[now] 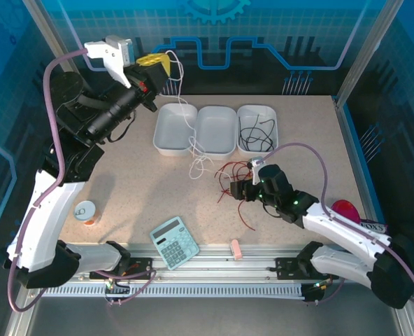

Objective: Untangle the cables

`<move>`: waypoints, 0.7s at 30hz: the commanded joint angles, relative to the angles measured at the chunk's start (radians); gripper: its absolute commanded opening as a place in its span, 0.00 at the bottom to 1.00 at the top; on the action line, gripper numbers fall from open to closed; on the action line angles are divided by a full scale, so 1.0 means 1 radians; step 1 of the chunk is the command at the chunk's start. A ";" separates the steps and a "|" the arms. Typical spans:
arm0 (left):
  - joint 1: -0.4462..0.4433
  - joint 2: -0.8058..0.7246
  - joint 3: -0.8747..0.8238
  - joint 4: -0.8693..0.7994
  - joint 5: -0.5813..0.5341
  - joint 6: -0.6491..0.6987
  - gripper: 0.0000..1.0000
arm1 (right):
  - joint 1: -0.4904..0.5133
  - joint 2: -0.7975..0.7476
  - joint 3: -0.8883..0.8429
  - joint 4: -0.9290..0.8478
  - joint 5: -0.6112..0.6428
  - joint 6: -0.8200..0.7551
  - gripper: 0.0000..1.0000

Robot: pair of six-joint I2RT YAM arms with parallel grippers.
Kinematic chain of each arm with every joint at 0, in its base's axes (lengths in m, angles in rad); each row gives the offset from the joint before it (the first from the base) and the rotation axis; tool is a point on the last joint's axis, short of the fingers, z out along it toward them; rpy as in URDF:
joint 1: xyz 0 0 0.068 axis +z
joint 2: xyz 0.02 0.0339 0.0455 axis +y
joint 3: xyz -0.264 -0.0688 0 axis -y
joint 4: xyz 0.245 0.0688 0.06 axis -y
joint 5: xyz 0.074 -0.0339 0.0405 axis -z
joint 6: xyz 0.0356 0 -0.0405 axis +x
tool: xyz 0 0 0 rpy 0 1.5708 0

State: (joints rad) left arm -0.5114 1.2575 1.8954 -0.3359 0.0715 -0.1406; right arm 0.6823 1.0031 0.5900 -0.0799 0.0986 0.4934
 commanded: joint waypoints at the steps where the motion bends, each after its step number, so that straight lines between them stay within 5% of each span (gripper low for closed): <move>1: 0.006 0.003 -0.006 0.011 0.098 -0.048 0.00 | 0.015 -0.057 0.032 0.080 -0.067 -0.030 0.70; 10: 0.006 0.002 -0.040 0.030 0.066 -0.067 0.00 | 0.057 -0.013 0.109 0.158 -0.138 0.105 0.66; 21: 0.006 0.004 -0.058 0.044 0.072 -0.092 0.00 | 0.066 0.222 0.164 0.429 -0.305 0.324 0.57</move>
State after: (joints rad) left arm -0.5114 1.2617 1.8477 -0.3305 0.1295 -0.2111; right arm 0.7349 1.1904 0.7277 0.2058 -0.1402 0.7357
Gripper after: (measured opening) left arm 0.047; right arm 0.571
